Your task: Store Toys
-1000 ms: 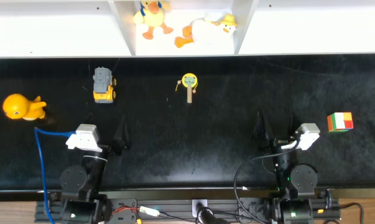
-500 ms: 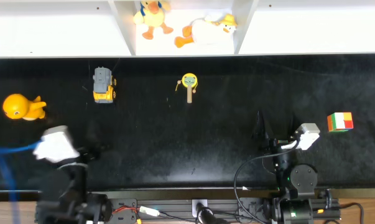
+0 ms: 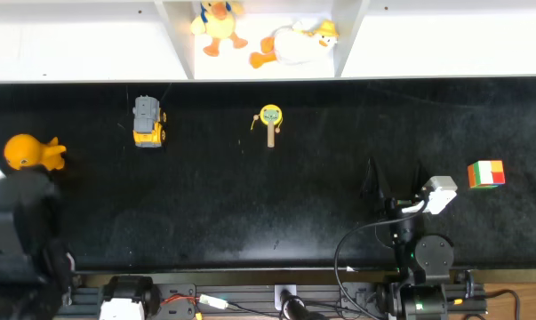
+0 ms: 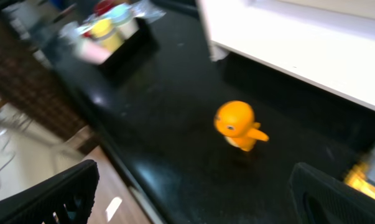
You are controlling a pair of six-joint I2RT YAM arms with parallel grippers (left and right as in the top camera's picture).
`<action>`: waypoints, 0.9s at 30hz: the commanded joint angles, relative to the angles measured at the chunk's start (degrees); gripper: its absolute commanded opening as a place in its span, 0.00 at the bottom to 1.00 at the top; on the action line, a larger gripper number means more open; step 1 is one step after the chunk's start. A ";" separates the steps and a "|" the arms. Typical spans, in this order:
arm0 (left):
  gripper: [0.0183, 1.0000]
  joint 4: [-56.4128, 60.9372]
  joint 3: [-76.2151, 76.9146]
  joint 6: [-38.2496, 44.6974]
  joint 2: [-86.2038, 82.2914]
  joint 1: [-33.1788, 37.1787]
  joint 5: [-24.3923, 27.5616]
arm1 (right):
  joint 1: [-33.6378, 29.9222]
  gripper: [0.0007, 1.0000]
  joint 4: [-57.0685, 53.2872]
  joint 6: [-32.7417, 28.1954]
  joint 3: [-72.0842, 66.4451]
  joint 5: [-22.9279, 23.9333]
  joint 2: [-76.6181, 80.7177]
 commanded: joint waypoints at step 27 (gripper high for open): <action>0.99 17.53 2.84 32.37 26.91 44.87 51.54 | 0.26 1.00 0.24 0.22 -0.76 0.48 -0.02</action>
